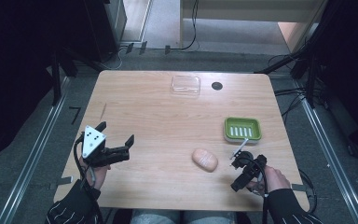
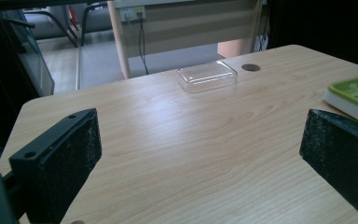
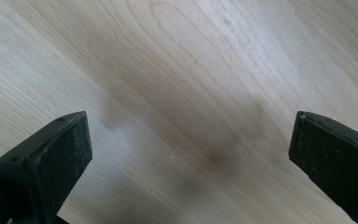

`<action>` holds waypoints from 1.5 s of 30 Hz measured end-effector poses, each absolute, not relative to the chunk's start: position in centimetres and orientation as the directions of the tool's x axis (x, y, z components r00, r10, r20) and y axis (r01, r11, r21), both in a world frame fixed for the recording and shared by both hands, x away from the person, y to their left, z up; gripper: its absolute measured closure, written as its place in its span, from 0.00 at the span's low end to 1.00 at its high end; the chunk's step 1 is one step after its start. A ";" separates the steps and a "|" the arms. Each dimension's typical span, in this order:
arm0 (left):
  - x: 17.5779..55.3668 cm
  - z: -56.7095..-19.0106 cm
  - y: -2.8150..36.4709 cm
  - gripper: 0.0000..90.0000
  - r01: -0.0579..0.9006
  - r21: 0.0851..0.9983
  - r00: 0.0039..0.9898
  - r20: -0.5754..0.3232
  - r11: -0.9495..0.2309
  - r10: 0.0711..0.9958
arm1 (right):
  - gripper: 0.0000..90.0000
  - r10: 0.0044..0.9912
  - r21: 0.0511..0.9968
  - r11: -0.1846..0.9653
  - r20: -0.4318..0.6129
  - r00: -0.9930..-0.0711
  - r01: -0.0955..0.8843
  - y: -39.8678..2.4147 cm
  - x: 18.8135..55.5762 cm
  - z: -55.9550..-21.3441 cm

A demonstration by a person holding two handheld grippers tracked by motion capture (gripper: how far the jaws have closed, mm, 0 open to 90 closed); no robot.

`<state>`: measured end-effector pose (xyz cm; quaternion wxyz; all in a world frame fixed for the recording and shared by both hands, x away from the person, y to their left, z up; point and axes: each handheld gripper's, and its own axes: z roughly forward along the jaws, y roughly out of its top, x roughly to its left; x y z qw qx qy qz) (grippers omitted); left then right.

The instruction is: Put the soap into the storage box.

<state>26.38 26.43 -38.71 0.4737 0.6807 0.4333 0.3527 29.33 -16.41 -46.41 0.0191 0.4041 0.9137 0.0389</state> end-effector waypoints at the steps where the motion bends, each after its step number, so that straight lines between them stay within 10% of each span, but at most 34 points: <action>1: 26.4 -38.7 26.4 0.00 0.258 0.949 0.377 0.073 -0.180 0.923 | 0.00 0.735 0.088 0.675 -0.005 -0.678 0.732 -16.3 29.4 -46.3; 45: 26.6 -38.8 25.9 0.00 0.257 0.946 0.403 0.081 -0.198 0.912 | 0.00 0.586 0.141 0.806 -0.052 -0.809 0.575 -10.0 32.7 -43.8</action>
